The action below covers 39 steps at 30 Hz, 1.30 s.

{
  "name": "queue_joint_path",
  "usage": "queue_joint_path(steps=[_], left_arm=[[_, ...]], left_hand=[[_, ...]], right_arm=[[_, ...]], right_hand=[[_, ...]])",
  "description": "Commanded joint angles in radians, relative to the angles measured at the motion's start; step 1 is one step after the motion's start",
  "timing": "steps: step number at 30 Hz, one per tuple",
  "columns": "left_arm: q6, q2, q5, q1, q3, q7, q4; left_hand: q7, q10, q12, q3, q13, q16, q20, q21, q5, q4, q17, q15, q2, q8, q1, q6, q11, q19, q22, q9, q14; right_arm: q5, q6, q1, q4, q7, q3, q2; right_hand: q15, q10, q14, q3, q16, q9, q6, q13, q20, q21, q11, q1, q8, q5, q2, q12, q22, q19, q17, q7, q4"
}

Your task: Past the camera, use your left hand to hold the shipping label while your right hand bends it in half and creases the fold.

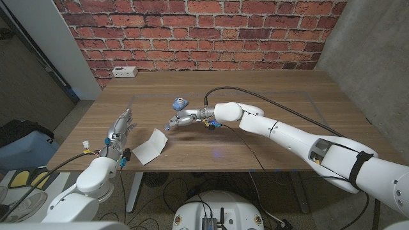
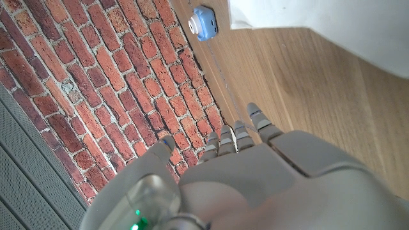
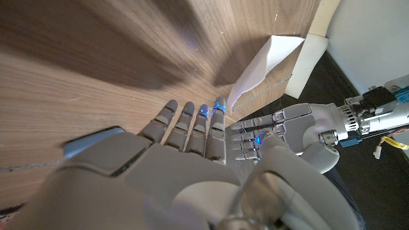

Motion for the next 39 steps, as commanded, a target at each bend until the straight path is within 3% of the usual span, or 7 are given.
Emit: queue_joint_path(steps=[1, 3, 4, 8, 12, 24, 39], left_arm=[[0.010, 0.006, -0.001, -0.012, 0.008, 0.002, -0.001], [0.010, 0.008, 0.000, -0.013, 0.008, 0.002, -0.003], [0.011, 0.009, 0.002, -0.012, 0.007, 0.004, -0.005], [0.012, 0.008, 0.001, -0.008, 0.003, 0.007, -0.008], [0.011, 0.008, -0.001, -0.005, 0.000, 0.005, -0.010], [0.009, 0.003, 0.003, 0.010, -0.003, 0.009, -0.017], [0.090, -0.033, 0.076, 0.057, 0.004, 0.146, -0.089]], left_hand=[[0.002, -0.006, -0.001, 0.001, 0.002, -0.001, 0.002, -0.002, 0.006, -0.001, 0.002, 0.003, -0.002, 0.003, -0.001, -0.002, 0.003, 0.005, 0.006, 0.004, -0.002], [0.001, -0.006, -0.001, 0.001, 0.002, -0.001, 0.003, -0.002, 0.006, -0.001, 0.002, 0.003, -0.002, 0.004, -0.001, -0.001, 0.004, 0.005, 0.006, 0.004, -0.001], [0.001, -0.006, -0.001, 0.001, 0.002, -0.001, 0.002, -0.003, 0.006, -0.001, 0.002, 0.003, -0.002, 0.004, -0.002, -0.001, 0.004, 0.005, 0.006, 0.004, -0.002], [0.001, -0.006, -0.001, 0.001, 0.002, -0.001, 0.004, -0.004, 0.006, -0.001, 0.002, 0.003, -0.002, 0.004, -0.002, -0.002, 0.003, 0.005, 0.006, 0.004, -0.001], [0.000, -0.006, -0.001, 0.001, 0.002, -0.001, 0.003, -0.005, 0.006, -0.001, 0.002, 0.003, -0.002, 0.004, -0.002, -0.002, 0.002, 0.005, 0.006, 0.004, -0.002], [-0.002, -0.005, 0.000, 0.001, 0.002, -0.001, 0.003, -0.007, 0.006, -0.001, 0.002, 0.004, -0.003, 0.005, -0.004, -0.002, 0.002, 0.008, 0.006, 0.004, -0.001], [-0.012, -0.017, -0.004, 0.002, 0.002, -0.005, 0.013, -0.022, 0.006, -0.001, 0.002, 0.011, -0.002, 0.008, -0.006, 0.007, 0.011, -0.017, 0.006, 0.004, -0.015]], right_arm=[[-0.002, -0.013, -0.060, -0.068, -0.073, 0.031, -0.039], [-0.024, -0.054, -0.065, -0.102, -0.077, 0.027, -0.044], [-0.017, -0.054, -0.065, -0.102, -0.071, 0.028, -0.043], [-0.003, -0.007, -0.069, -0.079, -0.078, 0.028, -0.036], [-0.022, 0.092, -0.071, -0.046, -0.119, 0.025, -0.029], [-0.170, 0.215, -0.063, -0.062, -0.183, 0.004, -0.030], [-0.287, 0.198, -0.044, -0.107, -0.152, -0.027, -0.021]], right_hand=[[-0.074, 0.029, 0.044, 0.065, 0.036, 0.008, -0.167, 0.012, -0.004, 0.014, -0.011, 0.152, -0.038, -0.015, 0.012, 0.006, 0.004, 0.033, 0.023, -0.120, -0.112], [-0.049, -0.012, 0.021, 0.016, 0.038, 0.013, -0.286, 0.025, 0.013, 0.015, -0.006, 0.152, -0.027, -0.020, -0.043, -0.008, 0.007, 0.041, 0.039, -0.216, -0.135], [-0.037, -0.021, 0.013, -0.011, 0.038, 0.012, -0.293, 0.030, 0.022, 0.013, 0.004, 0.138, -0.018, -0.017, -0.060, -0.010, 0.007, 0.038, 0.044, -0.101, -0.133], [-0.022, -0.055, -0.016, -0.046, 0.025, 0.011, -0.265, 0.033, 0.039, 0.010, 0.013, 0.099, -0.006, -0.016, -0.081, -0.021, 0.008, 0.031, 0.046, -0.070, -0.118], [-0.090, -0.120, -0.113, 0.021, -0.024, 0.011, -0.257, 0.027, -0.022, 0.012, -0.064, 0.171, -0.008, -0.005, 0.042, -0.036, 0.009, 0.028, 0.032, -0.125, -0.121], [-0.116, -0.058, -0.171, 0.162, -0.035, 0.013, -0.123, 0.015, -0.090, 0.011, -0.188, 0.276, 0.018, -0.010, 0.058, -0.012, 0.010, 0.009, 0.038, -0.233, -0.048], [-0.114, -0.086, -0.266, 0.232, -0.064, 0.011, -0.166, 0.003, -0.115, -0.001, -0.198, 0.348, -0.020, -0.018, 0.054, -0.038, 0.010, -0.057, 0.037, -0.231, -0.022]])
